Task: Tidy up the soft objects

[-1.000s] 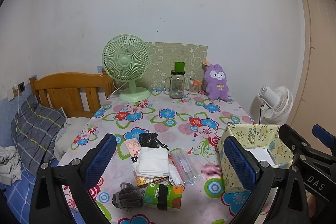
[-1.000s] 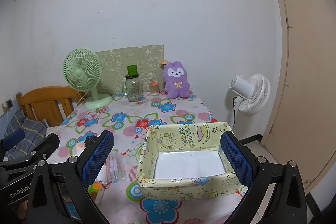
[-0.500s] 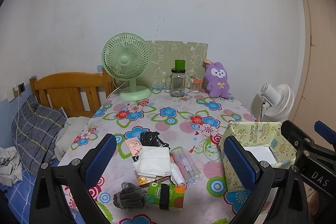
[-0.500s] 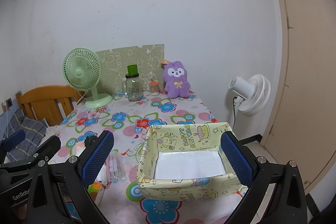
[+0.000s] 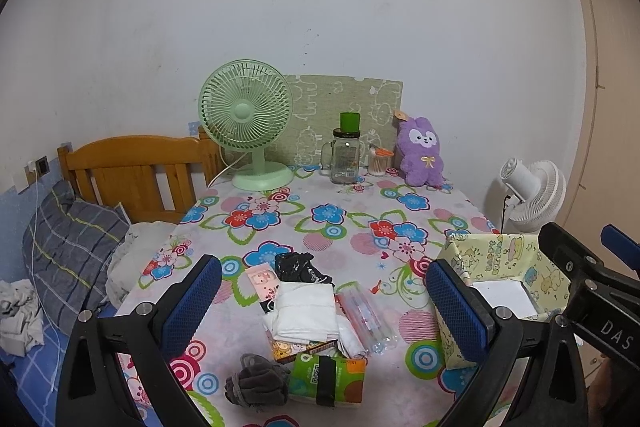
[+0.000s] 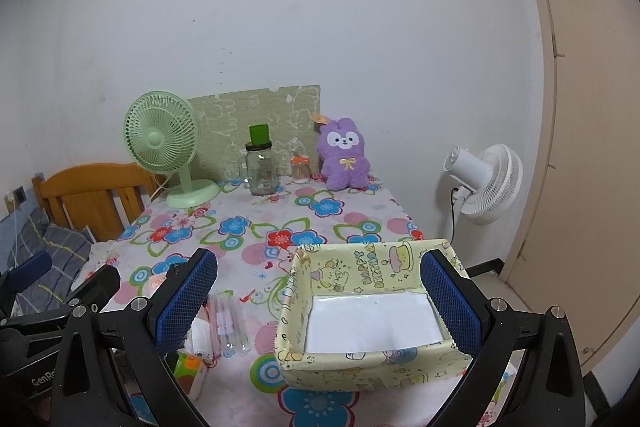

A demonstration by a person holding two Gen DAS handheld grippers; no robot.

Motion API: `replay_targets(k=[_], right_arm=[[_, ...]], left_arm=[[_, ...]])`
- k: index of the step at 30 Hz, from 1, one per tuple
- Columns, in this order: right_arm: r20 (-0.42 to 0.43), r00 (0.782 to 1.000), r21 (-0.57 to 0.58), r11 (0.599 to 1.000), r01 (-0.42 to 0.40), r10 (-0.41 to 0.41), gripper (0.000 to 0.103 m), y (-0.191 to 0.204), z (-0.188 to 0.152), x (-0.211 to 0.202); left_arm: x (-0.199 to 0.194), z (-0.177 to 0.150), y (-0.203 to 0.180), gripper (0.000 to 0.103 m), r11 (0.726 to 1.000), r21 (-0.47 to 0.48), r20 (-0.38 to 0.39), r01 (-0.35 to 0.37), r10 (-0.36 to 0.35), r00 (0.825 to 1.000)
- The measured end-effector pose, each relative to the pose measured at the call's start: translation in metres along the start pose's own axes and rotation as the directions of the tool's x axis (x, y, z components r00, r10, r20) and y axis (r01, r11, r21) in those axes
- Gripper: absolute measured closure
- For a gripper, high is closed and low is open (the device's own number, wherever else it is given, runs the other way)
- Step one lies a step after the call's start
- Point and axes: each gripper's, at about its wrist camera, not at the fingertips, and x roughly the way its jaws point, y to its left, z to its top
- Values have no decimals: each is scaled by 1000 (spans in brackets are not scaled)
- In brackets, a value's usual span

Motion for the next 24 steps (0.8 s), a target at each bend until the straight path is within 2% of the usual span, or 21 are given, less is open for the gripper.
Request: replay_targets(k=[10, 24], right_arm=[[-1, 1000, -3, 1000, -26, 26, 0, 7, -1, 3], [-36, 994, -35, 994, -104, 102, 0, 42, -27, 16]], left_arm=[[9, -3, 6, 0, 1000, 0, -23, -12, 12, 1000], [25, -32, 23, 2, 1000, 14, -97, -18, 20, 995]])
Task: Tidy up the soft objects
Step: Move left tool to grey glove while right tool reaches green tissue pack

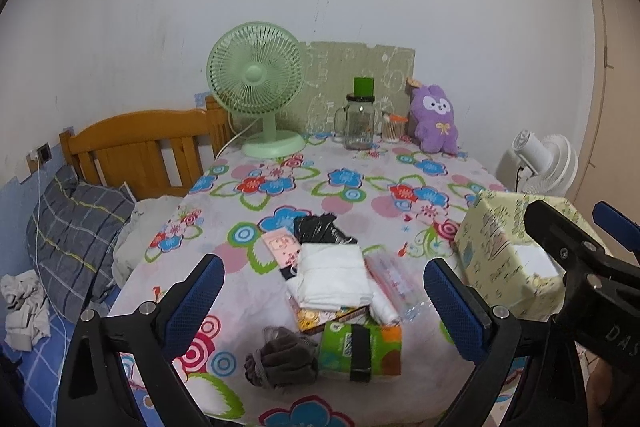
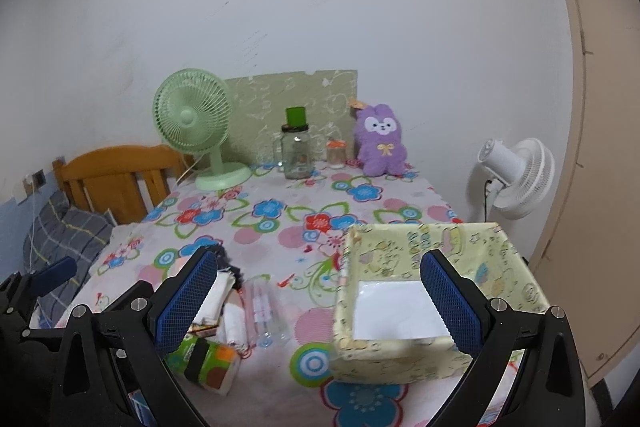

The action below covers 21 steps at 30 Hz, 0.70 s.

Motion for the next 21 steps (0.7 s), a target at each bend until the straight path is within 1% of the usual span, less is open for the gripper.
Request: replay_targets(k=[3, 7, 11, 17, 19, 21], right_arm=[[-8, 1000, -1, 1000, -21, 21, 0, 7, -7, 5], [-43, 998, -11, 999, -42, 41, 0, 20, -16, 16], [-67, 996, -15, 998, -67, 65, 0, 32, -23, 24], [-102, 992, -9, 997, -82, 81, 0, 42, -35, 34], [-118, 989, -5, 996, -88, 86, 0, 45, -39, 38], [-133, 987, -2, 996, -90, 89, 0, 49, -43, 41]], left_arm=[[5, -7, 4, 3, 1000, 2, -21, 2, -2, 1000], [13, -17, 9, 3, 1000, 9, -55, -2, 2, 998], [21, -22, 18, 3, 1000, -3, -84, -11, 11, 996], [30, -33, 27, 4, 1000, 6, -118, -18, 19, 993], [36, -37, 30, 7, 1000, 7, -138, -19, 19, 990], [41, -41, 33, 9, 1000, 2, -158, -17, 17, 987]])
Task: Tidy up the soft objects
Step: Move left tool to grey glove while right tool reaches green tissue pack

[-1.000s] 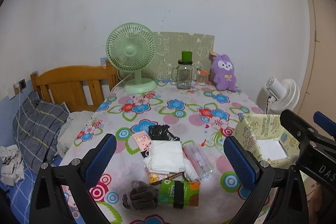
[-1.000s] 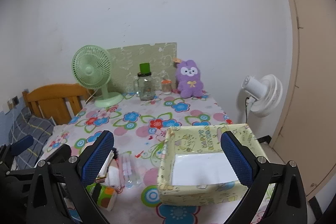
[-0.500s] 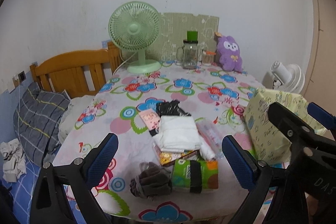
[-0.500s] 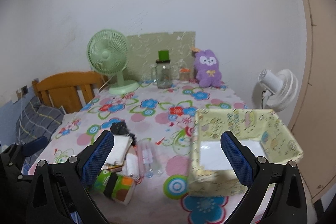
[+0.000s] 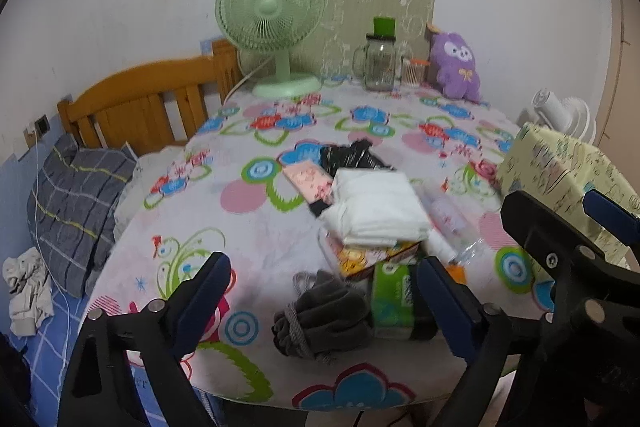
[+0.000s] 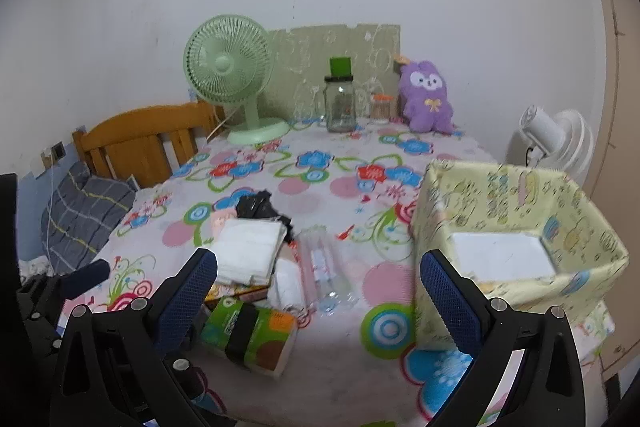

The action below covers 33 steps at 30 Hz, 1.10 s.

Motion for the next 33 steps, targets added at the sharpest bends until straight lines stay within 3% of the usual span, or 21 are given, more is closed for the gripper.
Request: replay_targets(k=[9, 13, 28, 33], right_arm=[[-81, 997, -5, 1000, -11, 11, 0, 17, -17, 26], [-107, 994, -15, 1000, -17, 15, 0, 24, -23, 36], [-223, 975, -24, 1000, -18, 12, 1, 42, -35, 70], [-251, 968, 5, 1000, 9, -7, 7, 41, -39, 81]], left_arm=[[24, -14, 13, 21, 999, -26, -79, 24, -26, 997], [34, -19, 18, 37, 997, -40, -122, 60, -64, 990], [33, -27, 22, 40, 997, 48, -106, 63, -58, 993], [38, -26, 24, 40, 996, 51, -116, 73, -67, 991]])
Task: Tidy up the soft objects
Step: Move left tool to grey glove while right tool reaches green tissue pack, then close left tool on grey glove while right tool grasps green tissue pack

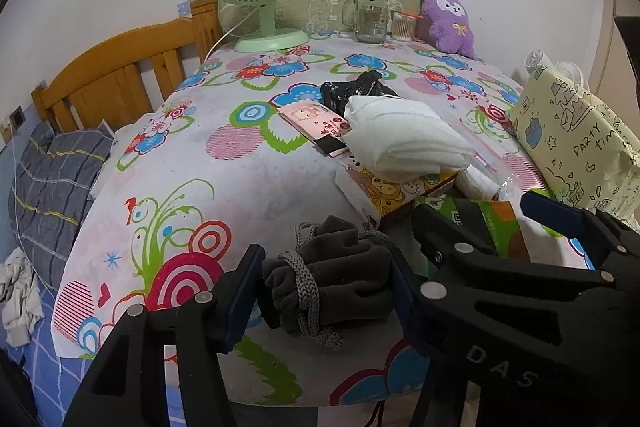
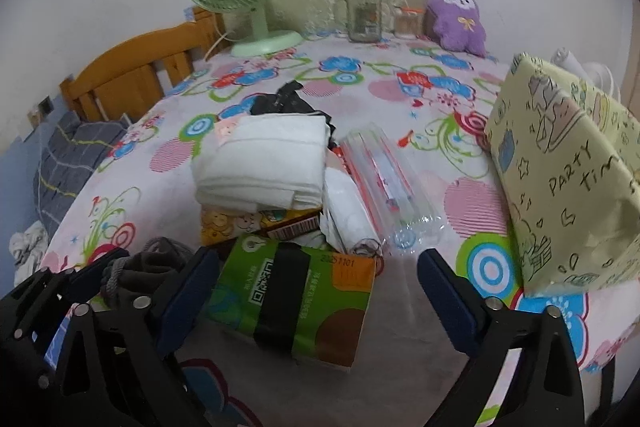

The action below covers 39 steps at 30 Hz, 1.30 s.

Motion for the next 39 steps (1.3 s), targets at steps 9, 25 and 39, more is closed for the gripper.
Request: replay_targets(k=[9, 25, 39], right_arm=[[-32, 999, 1, 1000, -25, 25, 31, 7, 1, 7], [-6, 999, 41, 998, -38, 38, 64, -11, 8, -3], [48, 998, 34, 998, -52, 51, 78, -21, 19, -26]], left_arm=[[6, 2, 0, 41, 1000, -7, -14, 3, -3, 1000], [7, 15, -17, 43, 1000, -1, -1, 24, -24, 1000], [-7, 28, -33, 43, 1000, 9, 32, 30, -30, 999]])
